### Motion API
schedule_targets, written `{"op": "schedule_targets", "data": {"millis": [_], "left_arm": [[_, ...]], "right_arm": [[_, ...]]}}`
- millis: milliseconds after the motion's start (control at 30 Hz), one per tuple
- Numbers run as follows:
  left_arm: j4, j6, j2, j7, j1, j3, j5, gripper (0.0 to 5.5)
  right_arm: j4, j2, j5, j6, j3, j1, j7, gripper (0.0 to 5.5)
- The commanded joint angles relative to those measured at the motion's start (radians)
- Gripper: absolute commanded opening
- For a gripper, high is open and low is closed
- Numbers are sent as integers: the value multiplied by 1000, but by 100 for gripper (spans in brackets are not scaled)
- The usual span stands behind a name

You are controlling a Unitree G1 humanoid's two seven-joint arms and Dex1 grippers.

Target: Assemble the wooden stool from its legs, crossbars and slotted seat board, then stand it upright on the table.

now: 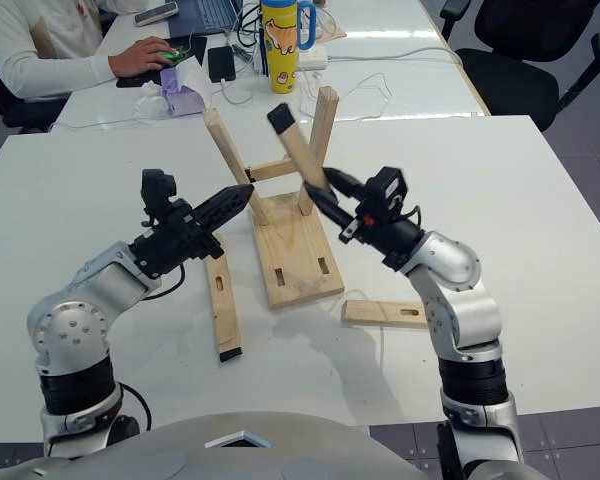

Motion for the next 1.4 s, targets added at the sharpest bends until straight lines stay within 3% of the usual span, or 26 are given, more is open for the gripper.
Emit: {"op": "schedule_targets", "data": {"millis": [33, 533, 733, 1100, 1367, 1400], "left_arm": [[56, 59, 20, 42, -58, 18, -96, 0], [140, -9, -94, 217, -67, 5, -274, 205], [151, -72, -121, 264, -56, -3, -245, 205], [156, -114, -104, 315, -34, 2, -228, 45], [154, -113, -74, 342, 5, 4, -194, 40], [155, -114, -64, 344, 13, 4, -182, 40]], "right_arm": [[11, 31, -56, -67, 54, 16, -22, 131], [120, 55, -106, -165, 112, -59, 5, 131], [138, 38, -108, -162, 121, -79, 44, 131], [141, 31, -126, -143, 123, -59, 22, 131], [93, 27, -112, -91, 129, -15, 12, 131], [84, 27, -105, -82, 126, -10, 11, 160]]}}
